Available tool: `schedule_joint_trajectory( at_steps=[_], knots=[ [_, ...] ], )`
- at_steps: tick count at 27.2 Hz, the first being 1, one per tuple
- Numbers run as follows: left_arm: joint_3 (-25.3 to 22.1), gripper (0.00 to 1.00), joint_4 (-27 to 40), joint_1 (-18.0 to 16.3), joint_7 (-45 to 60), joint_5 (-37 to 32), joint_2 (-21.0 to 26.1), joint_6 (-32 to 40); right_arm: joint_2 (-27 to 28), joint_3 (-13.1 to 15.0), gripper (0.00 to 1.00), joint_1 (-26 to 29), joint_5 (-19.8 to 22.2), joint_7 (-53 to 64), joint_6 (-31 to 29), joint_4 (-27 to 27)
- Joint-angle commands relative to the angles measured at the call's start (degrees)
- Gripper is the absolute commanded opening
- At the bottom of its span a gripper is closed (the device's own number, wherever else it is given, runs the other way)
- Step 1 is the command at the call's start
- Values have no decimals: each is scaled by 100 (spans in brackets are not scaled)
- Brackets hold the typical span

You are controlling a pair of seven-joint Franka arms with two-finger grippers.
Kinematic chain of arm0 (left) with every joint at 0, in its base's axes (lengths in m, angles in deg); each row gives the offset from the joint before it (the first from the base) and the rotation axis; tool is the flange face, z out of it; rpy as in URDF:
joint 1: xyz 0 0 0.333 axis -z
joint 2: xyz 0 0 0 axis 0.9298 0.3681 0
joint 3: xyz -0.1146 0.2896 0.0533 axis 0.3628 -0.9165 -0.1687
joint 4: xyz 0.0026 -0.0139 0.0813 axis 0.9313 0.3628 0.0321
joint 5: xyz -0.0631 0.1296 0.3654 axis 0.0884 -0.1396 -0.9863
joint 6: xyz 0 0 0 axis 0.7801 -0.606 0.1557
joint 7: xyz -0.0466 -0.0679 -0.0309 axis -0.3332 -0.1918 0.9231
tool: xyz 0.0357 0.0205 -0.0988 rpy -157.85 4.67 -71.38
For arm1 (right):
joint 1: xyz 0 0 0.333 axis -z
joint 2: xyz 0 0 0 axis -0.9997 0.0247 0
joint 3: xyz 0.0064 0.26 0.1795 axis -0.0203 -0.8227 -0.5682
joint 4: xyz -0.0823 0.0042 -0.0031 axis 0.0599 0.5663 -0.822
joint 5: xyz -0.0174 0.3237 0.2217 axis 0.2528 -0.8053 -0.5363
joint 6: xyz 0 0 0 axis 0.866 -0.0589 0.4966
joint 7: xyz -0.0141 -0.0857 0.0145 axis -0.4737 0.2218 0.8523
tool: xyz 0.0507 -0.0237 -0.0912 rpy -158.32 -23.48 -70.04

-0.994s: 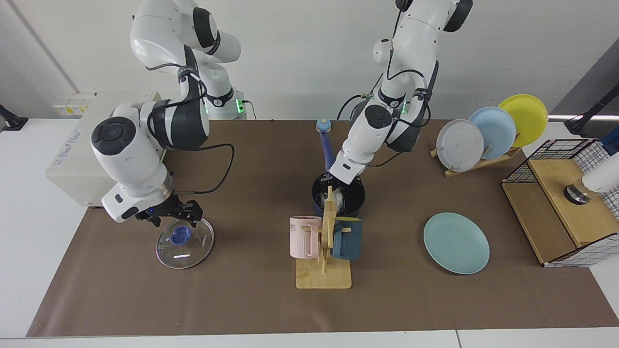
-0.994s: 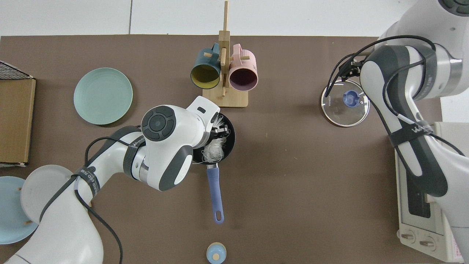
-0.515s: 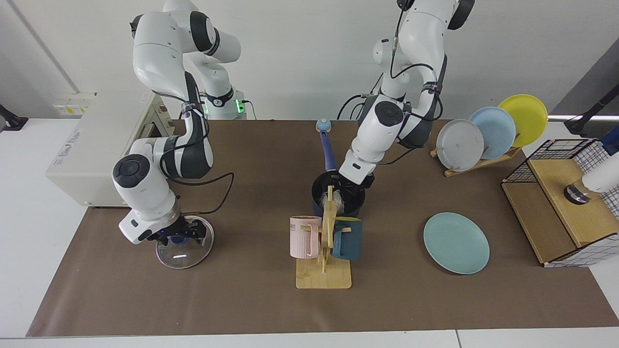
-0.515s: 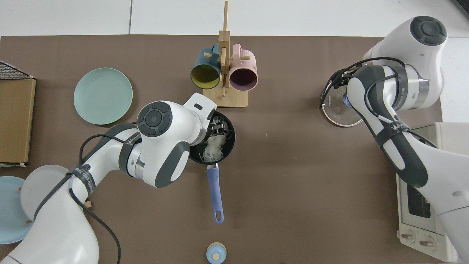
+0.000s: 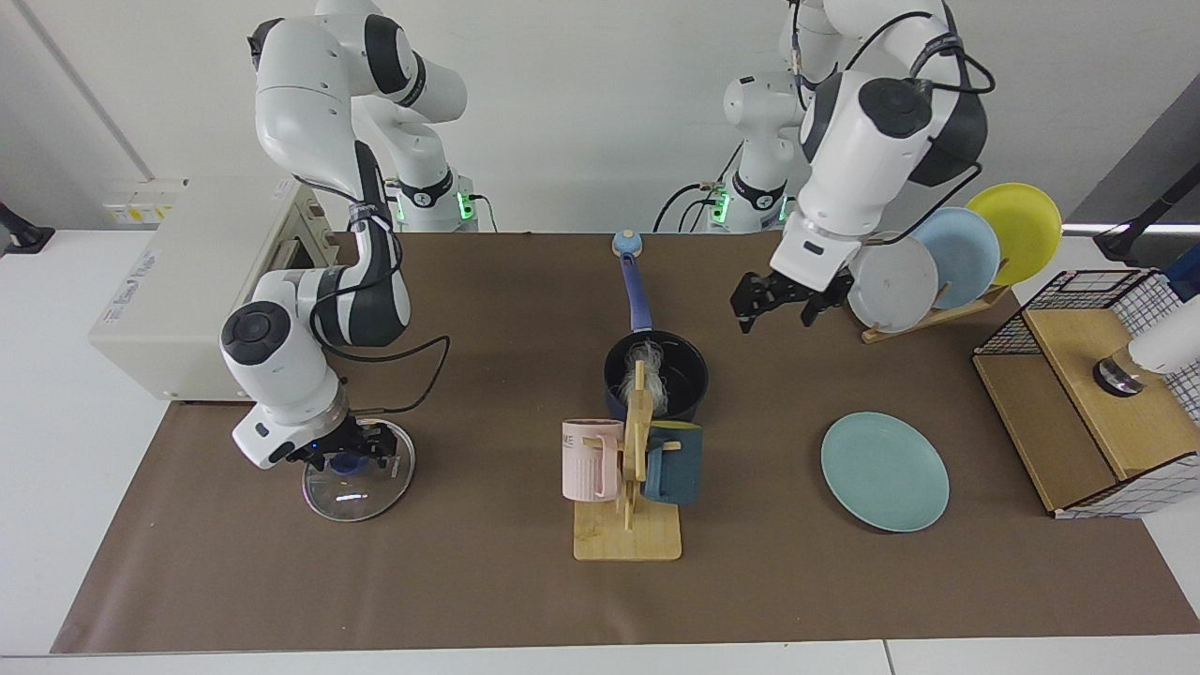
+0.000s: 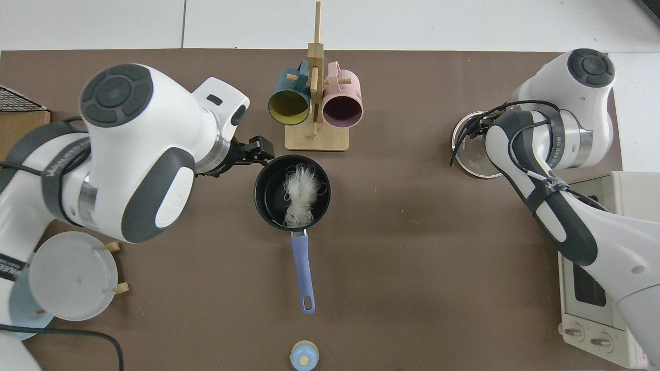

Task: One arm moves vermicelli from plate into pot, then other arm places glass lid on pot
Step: 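Withdraw the left gripper while the right gripper grasps the glass lid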

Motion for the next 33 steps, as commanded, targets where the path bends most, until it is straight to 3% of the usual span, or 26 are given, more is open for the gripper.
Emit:
schedule_joint_trajectory(
  at_steps=[1, 5, 10, 16, 28, 33],
  knots=[
    [-578, 100, 42, -29, -886, -52, -333, 400, -220, -55, 97, 99, 9, 226, -149, -328],
    [-965, 100, 59, -29, -1492, -52, -447, 427, -220, -55, 82, 99, 9, 226, -149, -328],
    [-1071, 100, 68, -29, -1634, -52, -465, 419, -220, -55, 45, 143, 9, 226, -149, -328],
    [-1519, 100, 86, 42, -2231, 1, -474, 366, -220, -55, 0, 152, -8, 182, -141, -311],
    [-1528, 100, 86, 24, -2206, -8, -509, 375, -852, -46, 0, -234, -8, 15, 518, -232],
    [-1528, 100, 86, -2, -2206, -8, -509, 410, -1379, -55, 0, -498, -8, -345, 1247, -223]
  ],
)
